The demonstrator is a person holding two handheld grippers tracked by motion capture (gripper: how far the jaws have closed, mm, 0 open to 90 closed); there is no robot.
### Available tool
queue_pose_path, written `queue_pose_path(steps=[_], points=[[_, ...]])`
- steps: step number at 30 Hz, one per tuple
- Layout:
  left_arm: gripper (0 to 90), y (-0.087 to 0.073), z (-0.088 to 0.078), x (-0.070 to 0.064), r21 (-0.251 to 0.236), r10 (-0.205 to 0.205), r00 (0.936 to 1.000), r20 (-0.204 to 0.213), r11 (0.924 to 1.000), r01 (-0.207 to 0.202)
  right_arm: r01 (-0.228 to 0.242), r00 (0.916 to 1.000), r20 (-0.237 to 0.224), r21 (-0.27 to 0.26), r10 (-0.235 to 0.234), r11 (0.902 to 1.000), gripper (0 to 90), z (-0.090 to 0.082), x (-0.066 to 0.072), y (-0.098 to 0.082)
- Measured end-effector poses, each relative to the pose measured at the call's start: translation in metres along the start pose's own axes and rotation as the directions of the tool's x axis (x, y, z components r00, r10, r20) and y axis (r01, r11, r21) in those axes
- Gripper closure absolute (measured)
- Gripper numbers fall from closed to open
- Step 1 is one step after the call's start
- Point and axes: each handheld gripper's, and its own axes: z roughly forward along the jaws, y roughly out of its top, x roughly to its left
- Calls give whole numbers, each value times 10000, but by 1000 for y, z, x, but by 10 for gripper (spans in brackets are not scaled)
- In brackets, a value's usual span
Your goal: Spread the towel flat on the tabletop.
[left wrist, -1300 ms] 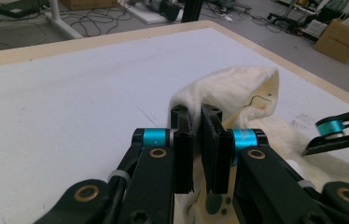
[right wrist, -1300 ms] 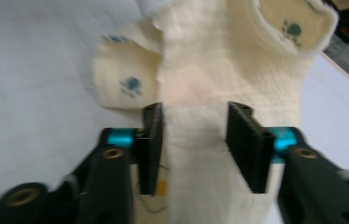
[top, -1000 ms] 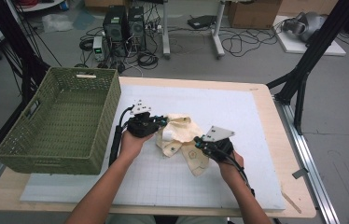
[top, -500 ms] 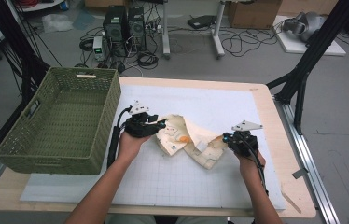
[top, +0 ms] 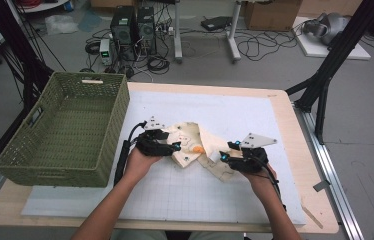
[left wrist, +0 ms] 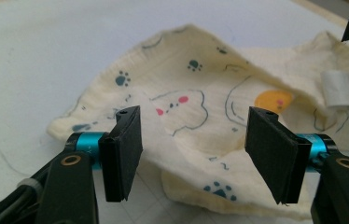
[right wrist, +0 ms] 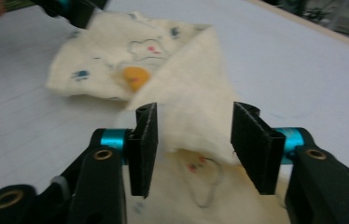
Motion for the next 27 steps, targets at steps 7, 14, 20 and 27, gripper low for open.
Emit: queue_pose_path(steps=[7, 14, 20, 27], points=[[378, -19, 16, -3, 787, 146, 9999, -25, 9968, -144, 907, 9921, -929, 728, -838, 9932, 384, 26, 23, 2], [824, -19, 10, -3, 962, 990, 9942, -422, 9909, -946, 1085, 9938, -416, 1473, -1035, 9831, 660, 41, 21, 5], [854, -17, -12, 12, 196, 621, 9925, -1049, 9980, -604, 113, 9997, -226, 1047, -90, 9944, 757, 34, -1, 14], [854, -13, -28, 22, -632, 347, 9870, -1569, 9970, -451, -352, 9962, 831, 986, 270, 9945, 808, 37, -29, 22]])
